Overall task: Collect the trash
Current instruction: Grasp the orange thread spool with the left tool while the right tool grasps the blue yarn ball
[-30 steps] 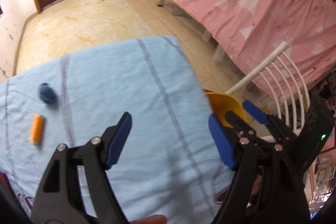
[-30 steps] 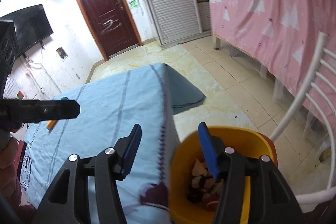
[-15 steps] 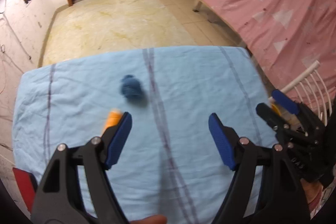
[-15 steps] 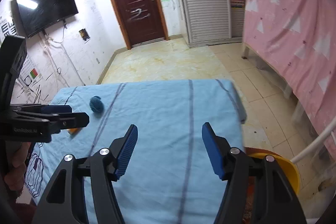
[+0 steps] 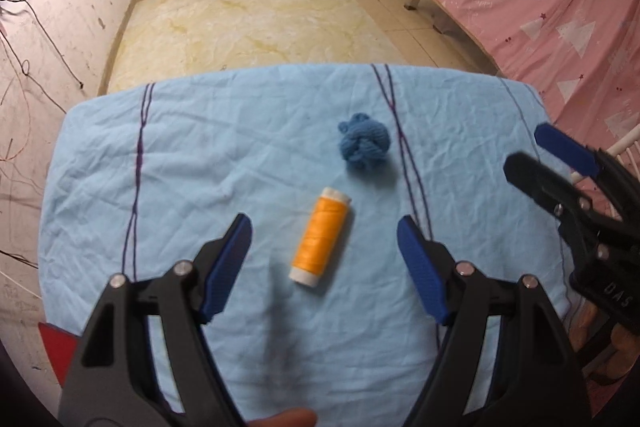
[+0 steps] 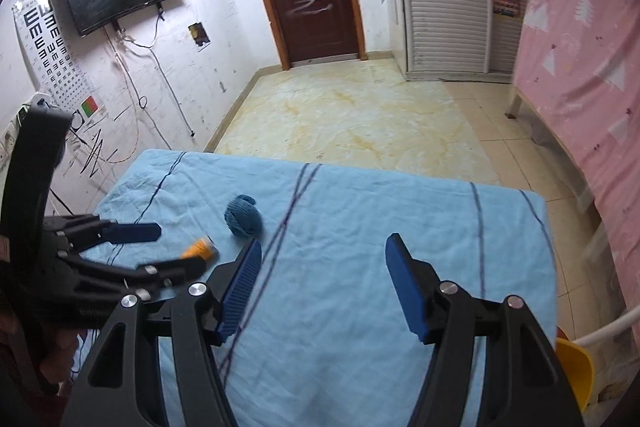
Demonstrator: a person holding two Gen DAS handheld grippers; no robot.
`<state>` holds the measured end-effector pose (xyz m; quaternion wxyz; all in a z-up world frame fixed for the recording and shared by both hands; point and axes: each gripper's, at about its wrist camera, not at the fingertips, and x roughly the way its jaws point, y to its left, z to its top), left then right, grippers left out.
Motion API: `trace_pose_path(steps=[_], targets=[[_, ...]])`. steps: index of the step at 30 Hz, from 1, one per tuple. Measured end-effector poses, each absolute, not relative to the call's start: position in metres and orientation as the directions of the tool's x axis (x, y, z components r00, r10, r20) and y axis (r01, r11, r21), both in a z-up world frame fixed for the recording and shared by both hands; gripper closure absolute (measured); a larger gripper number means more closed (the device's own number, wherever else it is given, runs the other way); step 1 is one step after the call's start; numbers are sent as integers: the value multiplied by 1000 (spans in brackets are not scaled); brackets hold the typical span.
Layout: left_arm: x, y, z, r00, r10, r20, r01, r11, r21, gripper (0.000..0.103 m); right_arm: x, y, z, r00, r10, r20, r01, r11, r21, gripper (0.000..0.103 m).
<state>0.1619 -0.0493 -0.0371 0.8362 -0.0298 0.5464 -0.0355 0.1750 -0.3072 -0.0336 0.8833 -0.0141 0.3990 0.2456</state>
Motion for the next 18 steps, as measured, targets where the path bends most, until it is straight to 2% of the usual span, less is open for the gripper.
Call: trace_pose_path(steps=[1, 4, 6, 10, 15, 18], targets=[[162, -48, -39, 398, -91, -913, 24, 996, -89, 31, 178, -304, -35, 553, 429, -715, -450, 875, 177, 45], [163, -45, -45, 382, -97, -919, 25, 995, -95, 41, 185, -294, -40, 524, 452, -722, -469, 861, 198, 45], [163, -47, -49, 372, -99, -923, 34, 995, -93, 52, 189, -286, -43, 505, 463, -728, -484, 851, 205, 45], [161, -48, -54, 364, -106, -925, 51, 994, -94, 57, 198, -269, -50, 464, 498, -733, -518, 823, 232, 45], [160, -46, -54, 381, -86, -920, 52, 996, -71, 85, 206, -246, -57, 434, 501, -749, -549, 806, 220, 45], [157, -47, -54, 393, -67, -917, 53, 997, -50, 86, 209, -234, -60, 430, 494, -756, -565, 800, 202, 45]])
